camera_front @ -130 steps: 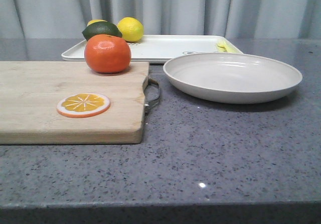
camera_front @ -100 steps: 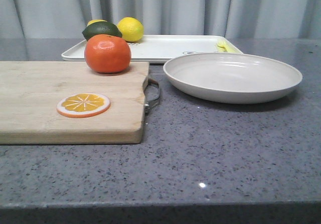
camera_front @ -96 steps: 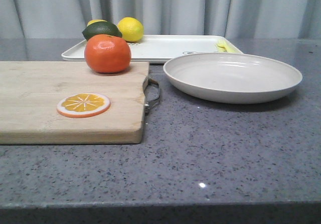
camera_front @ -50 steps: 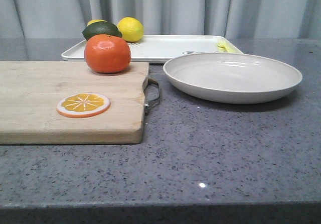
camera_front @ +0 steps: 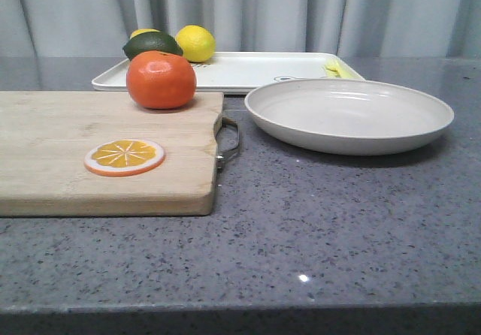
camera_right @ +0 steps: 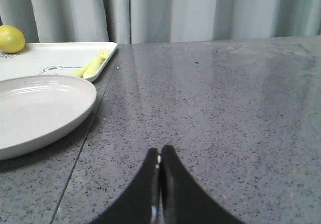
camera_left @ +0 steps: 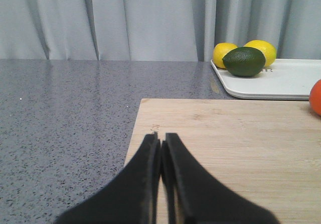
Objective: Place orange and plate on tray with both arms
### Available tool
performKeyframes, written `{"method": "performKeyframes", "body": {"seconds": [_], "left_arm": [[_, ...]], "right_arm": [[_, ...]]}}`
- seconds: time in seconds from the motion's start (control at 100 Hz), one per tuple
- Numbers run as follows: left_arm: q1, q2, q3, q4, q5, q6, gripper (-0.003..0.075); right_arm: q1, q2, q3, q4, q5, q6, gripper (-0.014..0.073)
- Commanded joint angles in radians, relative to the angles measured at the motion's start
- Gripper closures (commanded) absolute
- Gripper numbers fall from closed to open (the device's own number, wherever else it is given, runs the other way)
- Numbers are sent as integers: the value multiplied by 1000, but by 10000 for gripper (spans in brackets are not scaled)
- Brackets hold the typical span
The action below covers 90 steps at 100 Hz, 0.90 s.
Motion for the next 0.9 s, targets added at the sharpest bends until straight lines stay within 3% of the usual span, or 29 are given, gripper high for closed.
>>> {"method": "performKeyframes", "body": {"seconds": [0.0,0.42,0.89], "left_arm": [[1,-26,-35,-7,-81,0,741],[1,207,-261,-7,-81,0,741],[1,465,-442,-7,-88,0,741]], "right_arm": [[-6,-13,-44,-4,-78,-11,660],[-6,119,-248,-22,81,-11,651],[-6,428,-475,-22,97,-11,651]]}}
